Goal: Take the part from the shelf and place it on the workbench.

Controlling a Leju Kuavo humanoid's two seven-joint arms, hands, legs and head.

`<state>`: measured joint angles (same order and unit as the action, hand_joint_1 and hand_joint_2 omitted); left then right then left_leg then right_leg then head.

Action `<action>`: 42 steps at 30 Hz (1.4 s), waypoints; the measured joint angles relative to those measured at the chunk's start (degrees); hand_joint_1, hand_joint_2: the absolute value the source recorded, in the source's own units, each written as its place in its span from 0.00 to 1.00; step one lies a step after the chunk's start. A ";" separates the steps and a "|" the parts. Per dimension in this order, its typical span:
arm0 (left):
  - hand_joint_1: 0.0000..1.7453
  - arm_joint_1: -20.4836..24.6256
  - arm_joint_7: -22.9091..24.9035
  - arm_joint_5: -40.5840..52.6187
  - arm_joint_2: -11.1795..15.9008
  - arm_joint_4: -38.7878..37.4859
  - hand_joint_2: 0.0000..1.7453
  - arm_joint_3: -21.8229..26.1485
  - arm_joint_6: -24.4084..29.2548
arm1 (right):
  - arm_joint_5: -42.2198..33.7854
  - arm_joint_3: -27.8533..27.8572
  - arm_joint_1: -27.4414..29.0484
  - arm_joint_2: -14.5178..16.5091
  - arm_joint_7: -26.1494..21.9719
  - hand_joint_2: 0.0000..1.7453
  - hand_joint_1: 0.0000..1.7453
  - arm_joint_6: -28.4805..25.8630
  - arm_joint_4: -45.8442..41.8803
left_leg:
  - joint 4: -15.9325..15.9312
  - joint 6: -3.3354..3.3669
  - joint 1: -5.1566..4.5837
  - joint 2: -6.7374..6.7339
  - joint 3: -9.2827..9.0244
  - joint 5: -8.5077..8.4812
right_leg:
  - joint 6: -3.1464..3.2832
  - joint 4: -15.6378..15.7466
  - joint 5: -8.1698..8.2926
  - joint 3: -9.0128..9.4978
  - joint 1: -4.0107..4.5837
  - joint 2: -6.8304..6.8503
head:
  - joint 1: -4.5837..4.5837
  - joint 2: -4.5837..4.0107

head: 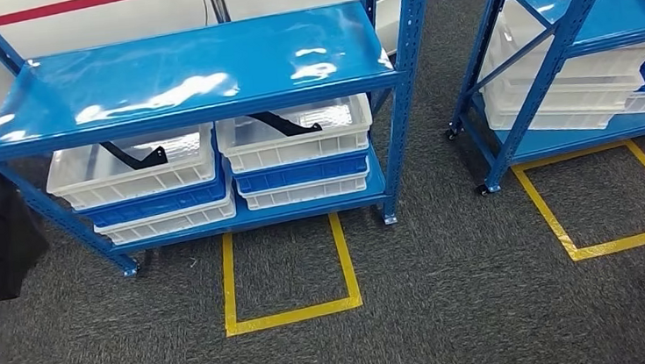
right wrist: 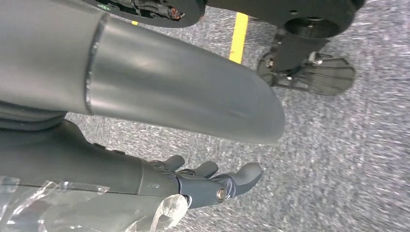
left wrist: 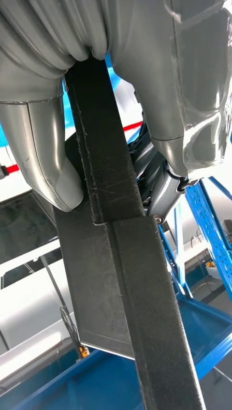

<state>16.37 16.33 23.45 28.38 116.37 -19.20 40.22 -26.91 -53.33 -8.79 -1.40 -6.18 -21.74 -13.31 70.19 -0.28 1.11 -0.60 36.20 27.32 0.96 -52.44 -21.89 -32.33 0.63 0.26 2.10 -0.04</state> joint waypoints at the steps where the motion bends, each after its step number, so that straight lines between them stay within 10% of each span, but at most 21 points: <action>1: 1.00 -0.03 -0.29 -0.31 -0.05 -0.05 1.00 0.04 0.00 | 0.03 0.00 -0.11 -0.03 -0.02 0.00 0.00 -0.01 -0.01 | -3.85 0.40 -0.20 -0.01 -3.13 -1.22 | -0.08 -0.10 0.68 -0.83 0.07 -0.03 | 0.00 0.00; 4: 1.00 -0.10 -0.92 -1.15 -0.19 -0.10 1.00 0.28 0.03 | 0.40 0.00 -0.45 -0.12 -0.06 0.00 0.00 -0.03 -0.01 | -17.29 1.44 -1.02 -0.04 -12.17 -0.20 | -0.65 -0.34 2.41 -2.20 0.33 -0.11 | -0.01 0.00; 7: 1.00 -0.61 -1.34 -1.79 -0.42 -0.17 1.00 0.38 0.07 | 0.62 0.01 -0.69 -0.46 0.10 0.00 0.00 -0.02 0.01 | -19.52 2.14 -1.06 -0.11 -12.15 -0.69 | -1.53 -0.41 3.44 -3.04 0.35 -0.16 | 0.05 -0.01; 11: 1.00 -0.87 -1.76 -2.29 -0.85 -0.35 1.00 0.38 0.04 | 0.62 -0.01 -0.95 -0.69 0.27 0.00 0.00 0.06 0.02 | -19.50 3.27 -0.68 -0.21 -8.83 -3.71 | -2.88 -11.61 -7.38 -6.48 -0.24 -0.34 | -0.20 0.00; 13: 1.00 -0.95 -1.66 -2.41 -0.97 -0.45 1.00 0.38 0.04 | 0.62 -0.02 -0.89 -0.70 0.45 0.00 0.00 0.14 0.02 | -19.29 3.11 -0.66 -0.17 -6.98 -5.14 | -3.36 -18.52 -9.35 -7.26 -0.63 -0.34 | -0.22 0.00; 15: 1.00 -1.04 -1.32 -2.62 -1.07 -0.56 1.00 0.43 0.04 | 0.63 -0.02 -0.90 -0.71 0.55 0.00 0.00 0.03 0.02 | -18.87 2.75 -0.55 -0.17 -5.03 -6.42 | -3.65 -18.69 -6.14 -4.82 -1.00 -0.34 | -0.22 0.00; 17: 1.00 -1.10 -0.94 -2.77 -1.13 -0.61 1.00 0.74 0.05 | 0.62 -0.02 -0.93 -0.72 0.54 0.00 0.00 -0.18 0.02 | -18.20 2.18 -0.49 -0.17 -3.38 -7.46 | -3.71 -11.11 -4.23 1.39 -1.23 -0.43 | -0.22 0.00; 19: 1.00 -1.09 -0.79 -3.02 -1.15 -0.62 1.00 1.25 0.07 | 0.52 -0.01 -0.90 -0.77 0.40 0.00 0.00 -0.14 0.02 | -17.67 1.45 -0.54 -0.24 -2.43 -8.30 | -3.24 -2.52 -6.04 6.95 -1.07 -0.64 | -0.20 0.00; 21: 1.00 -1.18 -0.87 -3.76 -1.15 -0.62 1.00 1.60 0.08 | 0.24 0.00 -0.82 -0.81 0.14 0.00 0.00 0.28 0.02 | -17.65 0.63 -0.42 -0.32 -1.97 -9.16 | -2.34 0.57 -7.17 8.22 -0.76 -0.71 | -0.15 0.00; 23: 1.00 -1.57 -1.22 -5.28 -1.16 -0.62 1.00 1.81 0.08 | -0.21 0.01 -0.76 -0.83 -0.18 0.00 0.00 1.00 0.02 | -16.82 -0.04 -0.06 -0.23 -1.24 -8.40 | -1.28 0.52 -6.38 7.43 -0.75 -0.53 | -0.11 0.00; 27: 1.00 -2.50 -2.38 -8.28 -1.23 -0.64 1.00 2.73 0.08 | -1.14 0.18 -0.57 -0.94 -0.91 0.00 0.00 2.13 0.02 | -3.17 -0.96 0.16 -0.07 3.39 1.23 | -0.16 0.50 -4.18 5.08 -0.60 -0.07 | -0.07 0.00; 29: 1.00 -3.18 -2.78 -8.27 -1.45 -0.73 1.00 3.26 0.09 | -1.50 0.44 -0.45 -0.94 -1.13 0.00 0.00 2.28 0.02 | 0.86 -1.01 0.15 -0.06 3.63 1.50 | -0.09 0.45 -3.29 3.91 -0.40 -0.05 | -0.06 0.00; 34: 1.00 -3.85 -1.73 -4.50 -2.48 -0.88 1.00 5.01 0.09 | -2.39 1.03 -0.27 -0.89 -1.00 0.00 0.00 2.39 0.02 | -16.74 0.39 -0.48 -0.22 -8.50 -2.83 | -0.79 0.30 -1.95 2.57 0.04 0.04 | -0.07 0.01; 38: 1.00 -4.13 -0.53 -3.47 -2.82 -0.90 1.00 5.49 0.09 | -2.84 1.56 -0.15 -0.94 -0.99 0.00 0.00 3.03 0.02 | -18.96 1.78 -0.46 0.45 -8.70 -3.09 | -1.91 -0.70 -2.22 1.75 0.06 0.62 | -0.09 0.00; 42: 1.00 -4.61 -0.64 -3.74 -3.05 -0.92 1.00 5.54 0.08 | -2.95 1.92 -0.06 -0.94 -0.84 0.00 0.00 3.95 0.02 | -19.05 2.81 -0.24 1.47 -7.53 -4.27 | -2.99 -14.66 -10.39 -4.10 -0.32 0.13 | -0.19 0.00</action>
<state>11.77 15.69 19.70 25.33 115.45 -13.67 40.30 -29.86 -51.41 -8.85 -2.34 -7.02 -17.79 -13.29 51.13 2.53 0.87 0.86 28.67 23.06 -2.03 -67.10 -32.28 -36.43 0.31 0.39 1.91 -0.04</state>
